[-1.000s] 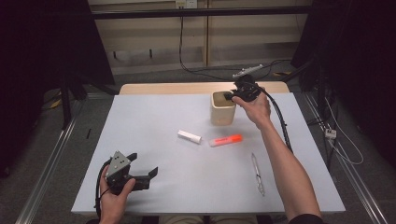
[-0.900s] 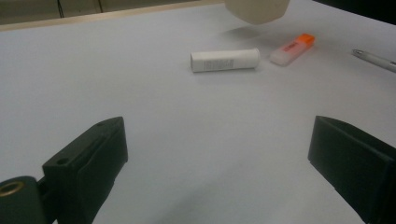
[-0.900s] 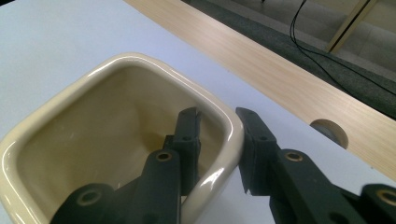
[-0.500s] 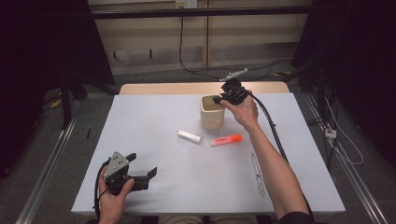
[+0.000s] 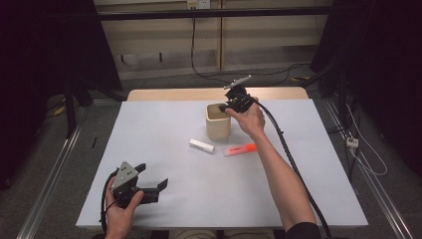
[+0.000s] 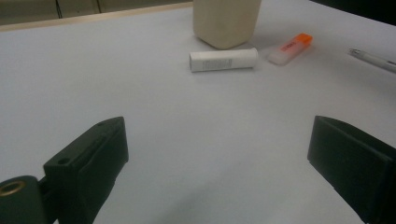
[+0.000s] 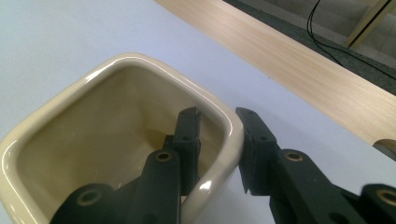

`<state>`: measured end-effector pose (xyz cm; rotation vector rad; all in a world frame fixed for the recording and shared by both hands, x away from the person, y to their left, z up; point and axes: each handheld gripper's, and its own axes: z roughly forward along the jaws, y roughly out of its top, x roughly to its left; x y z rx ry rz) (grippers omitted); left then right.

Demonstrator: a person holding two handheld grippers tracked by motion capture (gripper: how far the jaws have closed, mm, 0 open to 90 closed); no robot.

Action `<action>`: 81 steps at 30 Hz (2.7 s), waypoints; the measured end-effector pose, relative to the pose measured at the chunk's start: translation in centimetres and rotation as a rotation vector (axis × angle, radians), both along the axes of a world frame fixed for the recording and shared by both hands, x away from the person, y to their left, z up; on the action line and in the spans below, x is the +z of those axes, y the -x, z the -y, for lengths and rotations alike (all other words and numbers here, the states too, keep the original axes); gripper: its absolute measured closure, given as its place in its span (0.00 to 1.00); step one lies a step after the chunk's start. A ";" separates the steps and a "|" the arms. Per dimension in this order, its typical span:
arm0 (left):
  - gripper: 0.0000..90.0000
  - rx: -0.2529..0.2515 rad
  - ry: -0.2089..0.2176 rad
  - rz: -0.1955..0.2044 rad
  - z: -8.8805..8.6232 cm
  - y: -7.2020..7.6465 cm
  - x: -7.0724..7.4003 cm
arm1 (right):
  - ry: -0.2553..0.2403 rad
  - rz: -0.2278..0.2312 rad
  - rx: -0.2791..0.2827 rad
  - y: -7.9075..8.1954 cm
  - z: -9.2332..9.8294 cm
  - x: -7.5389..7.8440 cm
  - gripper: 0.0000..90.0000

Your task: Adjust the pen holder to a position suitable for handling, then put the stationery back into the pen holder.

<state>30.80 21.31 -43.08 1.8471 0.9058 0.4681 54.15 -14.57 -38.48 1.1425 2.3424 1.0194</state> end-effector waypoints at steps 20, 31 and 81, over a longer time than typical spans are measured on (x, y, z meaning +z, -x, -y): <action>0.06 -0.006 0.002 -0.001 0.1 -0.1 0.1 | -0.013 0.000 -0.012 -0.1 0.1 -0.2 0.79; 0.06 0.001 0.011 -0.005 -0.2 0.1 0.1 | -0.058 -0.015 0.002 0.3 1.4 -0.3 0.45; 0.06 0.021 0.000 -0.016 -0.5 0.4 -0.2 | -0.162 0.081 0.002 9.1 6.4 -0.1 0.13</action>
